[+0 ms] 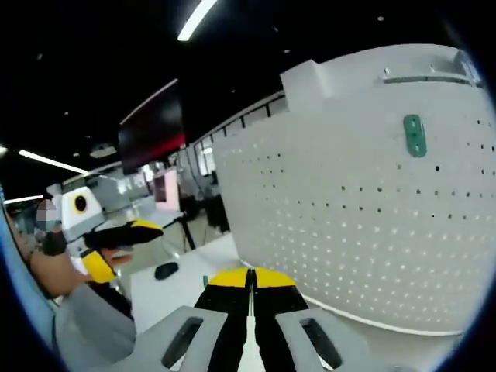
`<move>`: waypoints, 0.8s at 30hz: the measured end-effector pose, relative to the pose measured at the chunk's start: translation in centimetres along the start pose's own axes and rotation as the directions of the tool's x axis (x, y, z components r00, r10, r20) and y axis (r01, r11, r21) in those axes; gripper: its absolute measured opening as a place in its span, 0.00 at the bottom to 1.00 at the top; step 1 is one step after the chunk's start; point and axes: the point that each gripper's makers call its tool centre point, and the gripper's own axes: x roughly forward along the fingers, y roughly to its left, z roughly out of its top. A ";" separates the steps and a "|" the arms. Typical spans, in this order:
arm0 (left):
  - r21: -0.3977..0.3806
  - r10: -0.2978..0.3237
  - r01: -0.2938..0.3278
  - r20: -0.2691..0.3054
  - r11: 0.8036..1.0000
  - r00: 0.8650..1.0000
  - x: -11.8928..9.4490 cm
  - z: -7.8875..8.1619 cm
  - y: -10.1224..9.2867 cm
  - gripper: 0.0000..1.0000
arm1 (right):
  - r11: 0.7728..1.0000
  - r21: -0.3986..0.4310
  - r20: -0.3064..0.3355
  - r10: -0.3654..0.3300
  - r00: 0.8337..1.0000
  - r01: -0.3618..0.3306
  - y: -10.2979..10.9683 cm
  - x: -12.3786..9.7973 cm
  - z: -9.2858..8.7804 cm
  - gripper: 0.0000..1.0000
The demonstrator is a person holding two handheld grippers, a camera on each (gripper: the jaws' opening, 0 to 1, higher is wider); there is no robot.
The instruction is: Insert the hook assembly into the mounting plate slot until the hook locks in place.
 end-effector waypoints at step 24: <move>0.060 -0.269 0.270 -0.026 0.961 0.963 0.9 1.0 -5.7 0.38 | 0.910 -0.044 0.045 0.415 0.909 -0.413 6.1 -3.8 1.4 0.00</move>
